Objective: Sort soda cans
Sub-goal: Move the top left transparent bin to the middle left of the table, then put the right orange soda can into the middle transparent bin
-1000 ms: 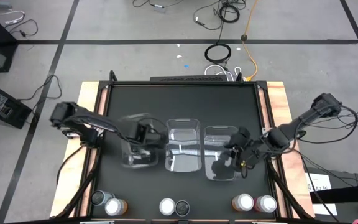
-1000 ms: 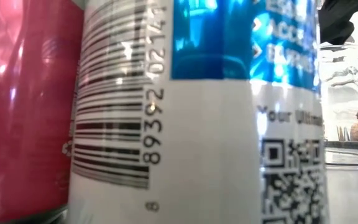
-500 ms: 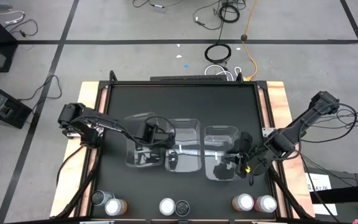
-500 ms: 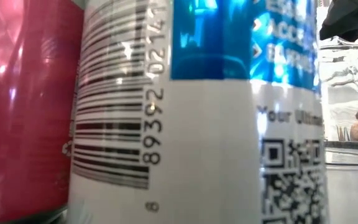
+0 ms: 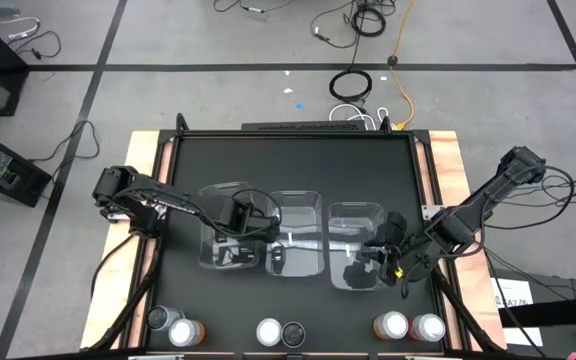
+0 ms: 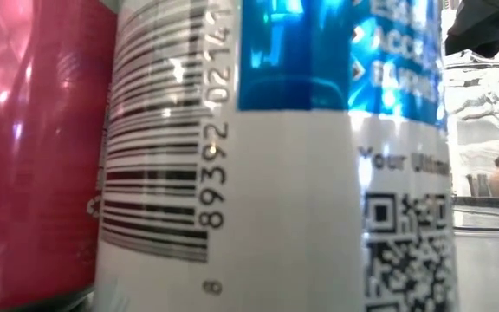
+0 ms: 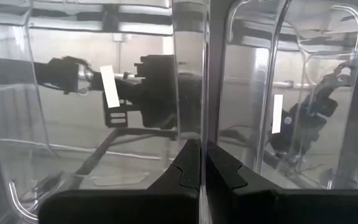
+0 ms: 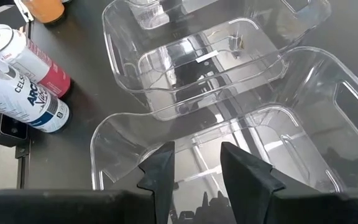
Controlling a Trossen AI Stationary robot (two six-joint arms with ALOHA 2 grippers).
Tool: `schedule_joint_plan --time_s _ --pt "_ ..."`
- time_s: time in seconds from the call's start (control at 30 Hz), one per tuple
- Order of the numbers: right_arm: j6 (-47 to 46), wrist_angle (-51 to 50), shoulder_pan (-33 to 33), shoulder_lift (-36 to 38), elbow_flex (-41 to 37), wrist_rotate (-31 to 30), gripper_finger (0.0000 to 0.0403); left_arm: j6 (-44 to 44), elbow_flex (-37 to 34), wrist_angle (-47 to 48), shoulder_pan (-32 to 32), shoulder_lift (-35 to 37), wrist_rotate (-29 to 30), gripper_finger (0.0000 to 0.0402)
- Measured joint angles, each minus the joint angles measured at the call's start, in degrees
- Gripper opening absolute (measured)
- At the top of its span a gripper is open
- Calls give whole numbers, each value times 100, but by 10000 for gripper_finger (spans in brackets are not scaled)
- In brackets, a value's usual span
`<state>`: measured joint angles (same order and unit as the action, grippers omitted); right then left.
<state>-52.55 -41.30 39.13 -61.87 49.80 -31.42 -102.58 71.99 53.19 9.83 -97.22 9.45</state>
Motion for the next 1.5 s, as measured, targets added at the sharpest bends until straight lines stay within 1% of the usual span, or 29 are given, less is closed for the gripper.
schedule_joint_plan --time_s 0.43,0.8,0.9,1.07,1.2,1.33,1.4,1.5 --pt "115 -28 0 0 0 -14 123 103 10 -42 45 -310 -32 16" --pt "161 -105 0 0 0 -9 123 -3 10 -152 47 -336 -7 21" --pt "222 -105 0 0 0 -5 123 -43 7 -215 45 -342 -3 38" --pt "267 -105 0 0 0 -5 123 -83 -24 -227 43 -355 -61 94" --pt "268 -136 0 0 0 -5 123 -79 -20 -281 37 -345 -260 132" --pt "268 -200 0 0 0 -3 123 -57 15 -317 37 -229 -278 149" --pt "270 -202 0 0 0 -3 123 -15 76 -311 37 -106 -268 152" --pt "270 -216 0 0 0 -3 123 -17 117 -146 36 172 -90 153"
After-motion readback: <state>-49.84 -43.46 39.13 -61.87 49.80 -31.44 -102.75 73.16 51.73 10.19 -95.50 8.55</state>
